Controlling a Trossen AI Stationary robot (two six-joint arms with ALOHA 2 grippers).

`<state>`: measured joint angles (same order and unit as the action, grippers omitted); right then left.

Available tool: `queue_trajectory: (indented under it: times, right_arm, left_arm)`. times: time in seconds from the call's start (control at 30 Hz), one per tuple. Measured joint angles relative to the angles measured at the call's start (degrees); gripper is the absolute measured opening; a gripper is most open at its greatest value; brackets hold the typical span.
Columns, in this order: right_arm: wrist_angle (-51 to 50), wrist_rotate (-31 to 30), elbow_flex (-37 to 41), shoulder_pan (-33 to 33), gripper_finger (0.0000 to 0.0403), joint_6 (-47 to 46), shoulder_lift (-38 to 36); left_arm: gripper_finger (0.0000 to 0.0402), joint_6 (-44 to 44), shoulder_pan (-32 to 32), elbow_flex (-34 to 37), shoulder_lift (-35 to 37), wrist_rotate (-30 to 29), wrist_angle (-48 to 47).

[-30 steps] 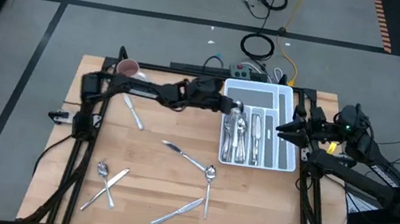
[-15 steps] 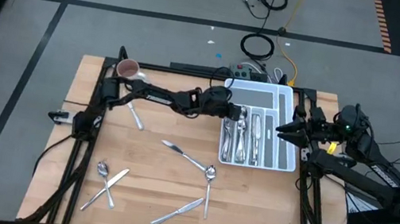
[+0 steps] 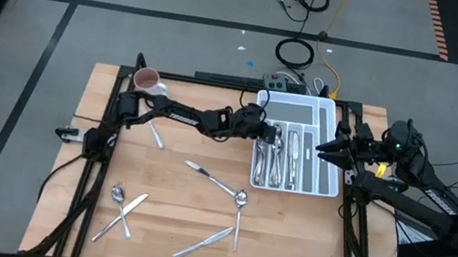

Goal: Sort silverware
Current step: Put the silver spoon into the silverware tray

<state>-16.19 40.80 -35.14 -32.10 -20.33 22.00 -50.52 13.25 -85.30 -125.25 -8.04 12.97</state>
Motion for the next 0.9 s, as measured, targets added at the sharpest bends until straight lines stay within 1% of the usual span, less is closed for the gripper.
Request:
queue_trajectory:
  times: [0.1, 0.4, 0.57, 0.77, 0.9]
  right_arm:
    - [-0.1, 0.0, 0.0, 0.0, 0.0105, 0.0, 0.0]
    - [-0.5, 0.0, 0.0, 0.0, 0.0105, 0.0, 0.0]
    - [-0.5, 0.0, 0.0, 0.0, 0.0105, 0.0, 0.0]
    - [-1.2, -0.1, 0.0, 0.0, 0.0105, 0.1, 0.0]
    - [-2.1, 0.0, 0.0, 0.0, 0.0105, 0.1, 0.0]
  left_arm:
    - [0.0, -0.4, -0.2, 0.0, -1.7, 0.3, 0.0]
    - [0.0, -1.6, -0.7, 0.0, -3.8, 0.7, 1.2]
    - [0.0, -1.6, -0.9, -1.1, -4.9, 1.5, 2.1]
    - [0.0, 0.3, -1.0, -2.6, -5.8, 4.0, 0.5]
    - [0.0, 0.9, -1.2, -2.9, -5.8, 4.1, -0.9]
